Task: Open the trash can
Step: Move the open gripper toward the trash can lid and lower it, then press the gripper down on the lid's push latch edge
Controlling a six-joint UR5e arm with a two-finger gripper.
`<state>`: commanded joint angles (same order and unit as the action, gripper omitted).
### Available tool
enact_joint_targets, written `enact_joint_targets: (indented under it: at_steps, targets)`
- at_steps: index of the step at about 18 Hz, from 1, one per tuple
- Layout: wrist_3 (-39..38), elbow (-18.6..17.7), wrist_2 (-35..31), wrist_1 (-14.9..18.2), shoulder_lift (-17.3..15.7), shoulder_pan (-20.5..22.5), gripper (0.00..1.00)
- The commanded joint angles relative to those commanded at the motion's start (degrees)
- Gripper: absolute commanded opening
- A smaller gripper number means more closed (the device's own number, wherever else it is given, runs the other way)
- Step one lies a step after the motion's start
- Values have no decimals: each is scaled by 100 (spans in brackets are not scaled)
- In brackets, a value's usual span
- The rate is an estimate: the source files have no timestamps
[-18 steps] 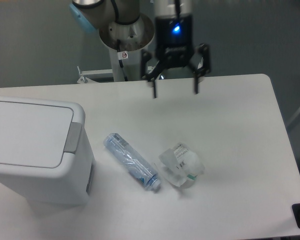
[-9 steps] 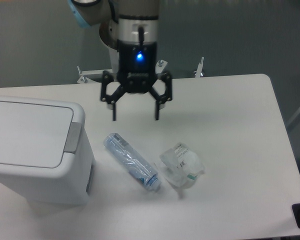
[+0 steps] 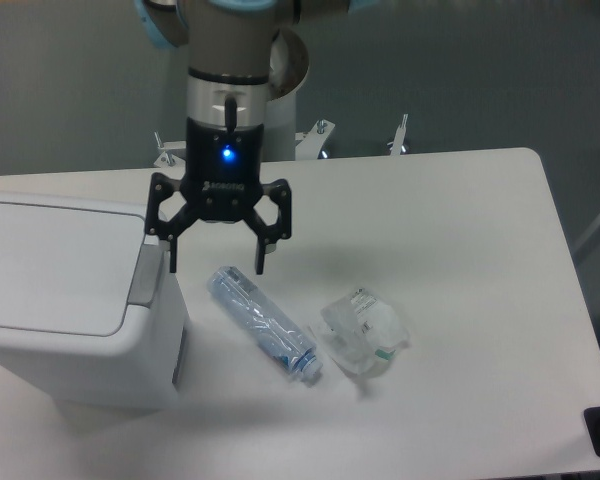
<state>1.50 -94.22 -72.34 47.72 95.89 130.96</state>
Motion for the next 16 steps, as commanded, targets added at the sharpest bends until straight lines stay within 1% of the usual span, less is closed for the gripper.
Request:
enact_joint_targets:
  at_steps: [3, 16]
  targets:
    - [-255, -27, 36, 0, 0, -35, 100]
    - [-317, -158, 80, 0, 53, -97, 100]
